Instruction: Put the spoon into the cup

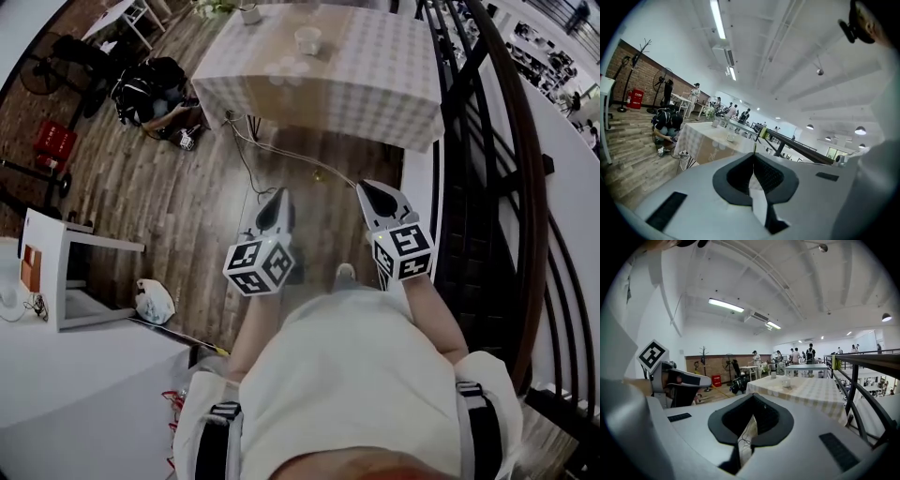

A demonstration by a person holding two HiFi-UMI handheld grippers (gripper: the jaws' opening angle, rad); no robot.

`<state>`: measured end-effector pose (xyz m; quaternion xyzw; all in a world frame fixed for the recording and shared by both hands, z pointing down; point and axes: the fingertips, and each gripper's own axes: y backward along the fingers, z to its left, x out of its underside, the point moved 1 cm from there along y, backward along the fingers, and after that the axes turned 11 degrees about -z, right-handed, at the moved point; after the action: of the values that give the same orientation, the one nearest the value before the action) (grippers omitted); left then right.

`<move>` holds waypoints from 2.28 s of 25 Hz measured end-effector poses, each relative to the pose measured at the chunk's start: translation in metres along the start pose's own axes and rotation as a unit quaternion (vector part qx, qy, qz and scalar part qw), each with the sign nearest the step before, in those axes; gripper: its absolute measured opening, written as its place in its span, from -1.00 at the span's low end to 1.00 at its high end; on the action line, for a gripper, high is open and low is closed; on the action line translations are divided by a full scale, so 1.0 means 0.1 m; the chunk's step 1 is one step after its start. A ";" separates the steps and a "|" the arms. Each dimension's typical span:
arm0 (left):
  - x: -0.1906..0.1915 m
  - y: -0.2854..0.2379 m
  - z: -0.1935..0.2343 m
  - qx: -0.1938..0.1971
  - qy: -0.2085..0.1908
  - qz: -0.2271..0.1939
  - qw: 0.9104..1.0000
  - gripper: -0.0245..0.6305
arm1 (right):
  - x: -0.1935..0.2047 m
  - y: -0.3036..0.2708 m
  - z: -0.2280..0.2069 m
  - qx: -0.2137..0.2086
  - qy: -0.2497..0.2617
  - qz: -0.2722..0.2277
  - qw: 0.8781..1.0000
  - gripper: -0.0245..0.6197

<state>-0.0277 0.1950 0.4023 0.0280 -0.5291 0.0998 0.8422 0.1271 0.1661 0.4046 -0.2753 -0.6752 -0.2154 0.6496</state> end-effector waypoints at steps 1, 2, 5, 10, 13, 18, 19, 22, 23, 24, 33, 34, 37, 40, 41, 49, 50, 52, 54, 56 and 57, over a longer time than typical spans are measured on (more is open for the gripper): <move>0.01 0.02 -0.01 0.001 0.002 0.000 1.000 -0.91 | 0.00 0.03 0.02 -0.001 0.000 0.000 1.000 -0.92; 0.02 0.03 -0.02 0.002 0.003 0.001 1.000 -0.91 | 0.00 0.04 0.04 -0.002 -0.001 0.000 1.000 -0.92; 0.02 0.06 -0.04 0.004 0.006 0.002 1.000 -0.91 | -0.01 0.09 0.08 -0.003 -0.003 0.002 1.000 -0.92; 0.09 0.18 -0.01 0.007 0.011 0.003 1.000 -0.91 | 0.06 0.19 0.16 0.001 -0.008 0.000 1.000 -0.92; 0.12 0.18 -0.01 0.008 0.009 0.002 1.000 -0.91 | 0.06 0.20 0.15 0.004 -0.018 -0.007 1.000 -0.92; 0.13 0.11 0.02 0.007 0.010 0.001 1.000 -0.91 | 0.09 0.15 0.08 0.007 -0.024 -0.006 1.000 -0.92; 0.13 0.08 0.02 0.007 0.010 0.001 1.000 -0.91 | 0.09 0.12 0.05 0.007 -0.026 -0.004 1.000 -0.92; 0.12 -0.02 0.03 0.005 0.011 0.001 1.000 -0.91 | 0.10 0.04 -0.02 0.005 -0.027 0.001 1.000 -0.92; 0.11 -0.04 0.03 0.004 0.011 0.002 1.000 -0.91 | 0.10 0.02 -0.04 0.004 -0.026 0.002 1.000 -0.92; 0.11 -0.07 0.03 0.003 0.012 0.001 1.000 -0.91 | 0.10 -0.01 -0.05 0.002 -0.026 0.003 1.000 -0.92; 0.08 -0.37 0.02 -0.001 0.011 -0.004 1.000 -0.91 | 0.09 -0.18 -0.33 -0.002 -0.023 0.005 1.000 -0.92; 0.08 -0.39 0.02 -0.002 0.011 -0.005 1.000 -0.91 | 0.09 -0.19 -0.36 -0.002 -0.022 0.005 1.000 -0.92; 0.09 -0.48 0.01 -0.004 0.011 -0.008 1.000 -0.91 | 0.09 -0.23 -0.46 -0.004 -0.020 0.004 1.000 -0.92; 0.10 -0.58 0.01 -0.007 0.012 -0.010 1.000 -0.91 | 0.10 -0.30 -0.56 -0.005 -0.019 0.004 1.000 -0.92; 0.10 -0.61 0.02 -0.007 0.012 -0.009 1.000 -0.91 | 0.10 -0.32 -0.58 -0.005 -0.019 0.004 1.000 -0.92; 0.08 -0.81 0.06 -0.009 0.014 -0.004 1.000 -0.91 | 0.13 -0.47 -0.68 -0.008 -0.029 0.010 1.000 -0.92; 0.08 -0.85 0.07 -0.009 0.014 -0.003 1.000 -0.91 | 0.14 -0.49 -0.71 -0.007 -0.032 0.011 0.999 -0.92; 0.08 -0.94 0.08 -0.008 0.013 0.001 1.000 -0.91 | 0.16 -0.54 -0.78 -0.004 -0.037 0.013 0.999 -0.92; 0.08 -1.03 0.10 -0.006 0.012 0.004 1.000 -0.91 | 0.16 -0.62 -0.84 -0.002 -0.035 0.014 0.999 -0.92; 0.07 -1.11 0.16 -0.002 0.011 0.006 1.000 -0.91 | 0.16 -0.71 -0.85 0.003 -0.033 0.012 0.999 -0.92; 0.06 -1.14 0.21 0.001 0.011 0.007 1.000 -0.91 | 0.17 -0.75 -0.84 0.007 -0.032 0.011 0.999 -0.92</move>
<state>-0.0210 0.0809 0.4235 0.0244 -0.5200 0.1068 0.8471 0.1414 0.0563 0.4315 -0.2848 -0.6942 -0.1951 0.6315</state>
